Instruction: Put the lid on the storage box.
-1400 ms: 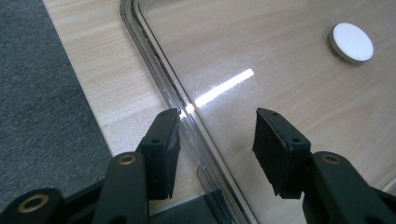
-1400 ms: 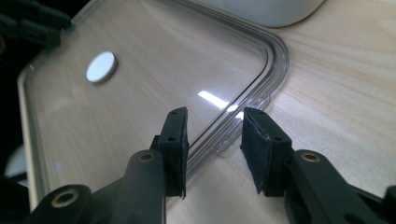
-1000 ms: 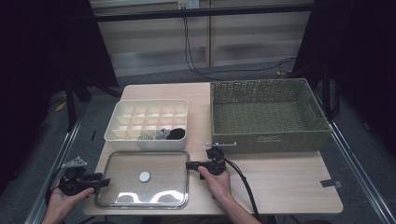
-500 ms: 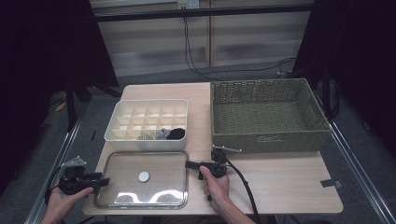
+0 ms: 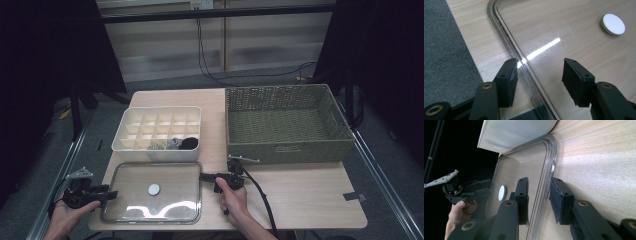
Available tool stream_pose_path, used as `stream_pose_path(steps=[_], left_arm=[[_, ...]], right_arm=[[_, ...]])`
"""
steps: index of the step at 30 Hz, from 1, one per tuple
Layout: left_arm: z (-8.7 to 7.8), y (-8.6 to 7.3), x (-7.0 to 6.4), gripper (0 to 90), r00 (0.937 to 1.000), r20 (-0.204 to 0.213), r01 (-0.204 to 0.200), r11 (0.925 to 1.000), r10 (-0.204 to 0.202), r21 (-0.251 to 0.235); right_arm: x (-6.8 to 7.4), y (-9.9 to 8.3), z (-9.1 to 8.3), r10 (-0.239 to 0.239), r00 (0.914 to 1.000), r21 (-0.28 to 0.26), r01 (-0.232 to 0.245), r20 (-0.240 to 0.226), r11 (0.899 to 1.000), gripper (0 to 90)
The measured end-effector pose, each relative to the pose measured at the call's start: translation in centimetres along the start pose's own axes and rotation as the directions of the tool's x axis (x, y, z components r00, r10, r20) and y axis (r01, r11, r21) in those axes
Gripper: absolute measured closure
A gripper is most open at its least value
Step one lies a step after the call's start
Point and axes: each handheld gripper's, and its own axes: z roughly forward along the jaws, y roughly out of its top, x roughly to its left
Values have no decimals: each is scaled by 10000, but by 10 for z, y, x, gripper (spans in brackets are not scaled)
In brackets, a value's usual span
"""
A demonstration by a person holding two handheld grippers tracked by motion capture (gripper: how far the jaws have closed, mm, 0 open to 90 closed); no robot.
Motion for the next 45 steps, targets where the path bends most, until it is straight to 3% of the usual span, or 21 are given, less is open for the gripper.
stream_pose_path(steps=[8, 10, 13, 15, 21, 24, 34, 38, 39, 45], left_arm=[[0, 1, 1, 452, 10000, 66, -13, 10000, 13, 64], [0, 1, 1, 452, 9998, 202, 6, 10000, -7, 47], [1, 0, 0, 454, 10000, 63, 51, 10000, -51, -33], [1, 0, 0, 451, 9998, 162, 65, 9999, -64, -85], [1, 0, -1, 436, 9998, 177, 82, 9999, -80, -77], [1, 0, -1, 433, 9997, 215, 105, 9999, -103, -97], [2, -2, -2, 417, 9996, 217, 187, 9994, -181, -288], [2, -2, 0, 385, 9993, 321, 217, 9994, -208, -260], [2, -2, 0, 384, 9992, 342, 230, 9994, -221, -257], [1, 0, 2, 336, 9987, 467, 199, 9997, -192, -143]], right_arm=[[-2, 1, 0, 91, 9998, 213, -88, -155, 9997, 694], [0, 0, 3, -155, 9995, 538, 170, -292, 9984, 706], [7, -1, 7, -681, 9976, 849, 691, -151, 9940, 691], [10, 3, 6, -1442, 9895, 1110, 1433, -1, 9834, 690], [16, 4, 7, -2602, 9654, 1658, 2593, -171, 9514, 648], [16, 4, 9, -2758, 9604, 1897, 2784, -407, 9415, 640], [18, 2, 11, -3049, 9491, 2154, 3150, -792, 9243, 621], [16, 3, 10, -3071, 9480, 1905, 3177, -836, 9288, 669], [16, 3, 9, -2940, 9511, 1859, 3070, -946, 9334, 679], [15, 4, 5, -3000, 9478, 1535, 3140, -1077, 9369, 707]])
